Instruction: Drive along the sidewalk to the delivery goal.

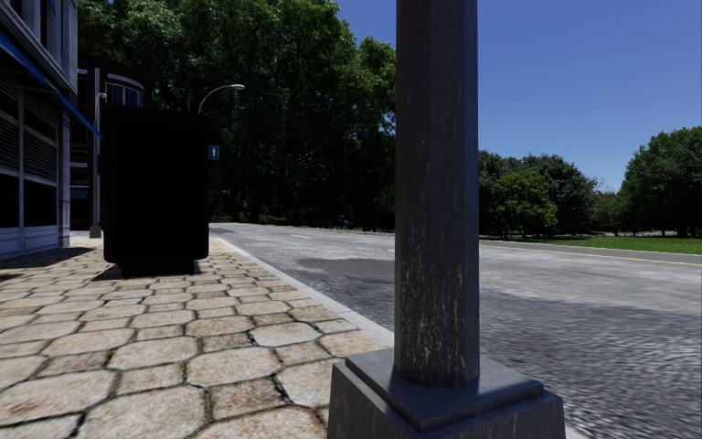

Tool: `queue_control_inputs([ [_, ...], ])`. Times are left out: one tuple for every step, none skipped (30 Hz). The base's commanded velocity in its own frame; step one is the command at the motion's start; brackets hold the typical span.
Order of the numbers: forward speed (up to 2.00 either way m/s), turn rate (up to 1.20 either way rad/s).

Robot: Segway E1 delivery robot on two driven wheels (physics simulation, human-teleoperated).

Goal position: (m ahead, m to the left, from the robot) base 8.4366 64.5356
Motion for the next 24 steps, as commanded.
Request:
queue_control_inputs([
  [0.0, 0.0],
  [0.0, 0.0],
  [0.0, 0.0],
  [0.0, 0.0],
  [0.0, 0.0],
  [0.0, 0.0],
  [0.0, 0.0],
  [0.0, 0.0],
  [0.0, 0.0],
  [0.0, 0.0],
  [0.0, 0.0],
  [0.0, 0.0],
  [0.0, 0.0],
  [0.0, 0.0],
  [0.0, 0.0],
  [0.0, 0.0],
  [0.0, 0.0],
  [0.0, 0.0],
  [0.0, 0.0],
  [0.0, 0.0],
  [0.0, 0.0],
  [0.0, 0.0],
  [0.0, 0.0],
  [0.0, 0.0],
])
